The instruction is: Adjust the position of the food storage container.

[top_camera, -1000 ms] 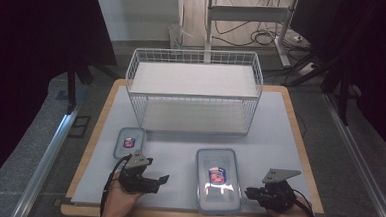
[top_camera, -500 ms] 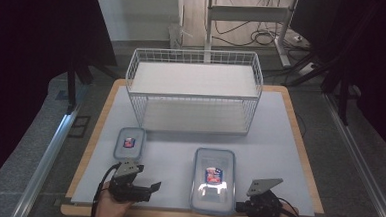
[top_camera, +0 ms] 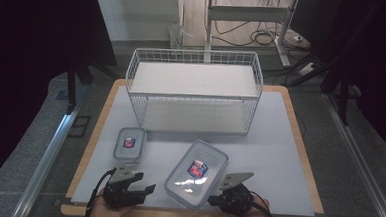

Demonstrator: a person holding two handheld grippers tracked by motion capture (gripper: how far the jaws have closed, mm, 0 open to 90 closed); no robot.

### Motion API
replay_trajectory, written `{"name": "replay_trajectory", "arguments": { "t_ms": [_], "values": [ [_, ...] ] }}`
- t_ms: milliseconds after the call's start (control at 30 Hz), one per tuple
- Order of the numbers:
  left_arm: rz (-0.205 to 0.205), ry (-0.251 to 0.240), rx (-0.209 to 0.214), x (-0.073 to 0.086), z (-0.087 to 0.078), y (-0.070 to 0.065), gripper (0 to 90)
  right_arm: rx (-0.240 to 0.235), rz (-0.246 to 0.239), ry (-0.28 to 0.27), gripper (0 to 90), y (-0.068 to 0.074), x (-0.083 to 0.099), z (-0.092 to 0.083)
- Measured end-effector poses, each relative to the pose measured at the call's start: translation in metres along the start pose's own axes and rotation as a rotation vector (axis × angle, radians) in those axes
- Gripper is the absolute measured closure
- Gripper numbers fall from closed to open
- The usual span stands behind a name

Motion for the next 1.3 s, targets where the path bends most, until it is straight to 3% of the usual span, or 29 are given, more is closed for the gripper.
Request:
{"name": "replay_trajectory", "arguments": {
  "t_ms": [133,200,267,400,600,767,867,1000,1200,1300],
  "values": [
    [-0.01,0.024,0.021,0.003,0.0,-0.002,50.9,0.034,0.002,0.017,89.6,-0.007,0.0,-0.004],
    [-0.006,0.041,0.042,0.005,0.002,-0.007,57.3,0.097,0.009,0.038,89.6,-0.019,0.008,-0.013],
    [-0.003,0.053,0.061,0.007,0.003,-0.015,65.4,0.135,0.062,0.003,88.9,-0.037,0.013,-0.026],
    [0.012,0.077,0.075,0.015,0.004,-0.03,78.7,0.227,0.113,-0.055,88.1,-0.073,0.012,-0.044],
    [-0.028,0.111,0.126,0.023,0.013,-0.044,86.9,0.305,0.116,-0.072,89.4,-0.115,0.003,-0.045],
    [-0.036,0.163,0.131,0.026,0.028,-0.05,87.0,0.286,0.097,-0.082,89.6,-0.137,-0.012,-0.029],
    [-0.009,0.195,0.109,0.027,0.035,-0.051,88.7,0.254,0.095,-0.091,89.7,-0.144,-0.015,-0.023],
    [-0.025,0.195,0.081,0.024,0.039,-0.046,89.7,0.219,0.122,-0.102,89.8,-0.144,-0.012,-0.025],
    [-0.054,0.193,0.035,0.015,0.047,-0.032,89.6,0.219,0.136,-0.087,89.9,-0.139,-0.005,-0.031],
    [-0.078,0.196,0.036,0.01,0.051,-0.025,89.7,0.212,0.127,-0.055,89.9,-0.132,0.002,-0.033]
  ]
}}
Point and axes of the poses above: each handheld gripper's, and its own axes: z roughly forward along the jaws, x roughly out of its underside, y roughly to its left, the point moved 9 cm from there along z, roughly forward along the jaws, and after that the axes turned 14 degrees about -z, right-handed, at the moved point
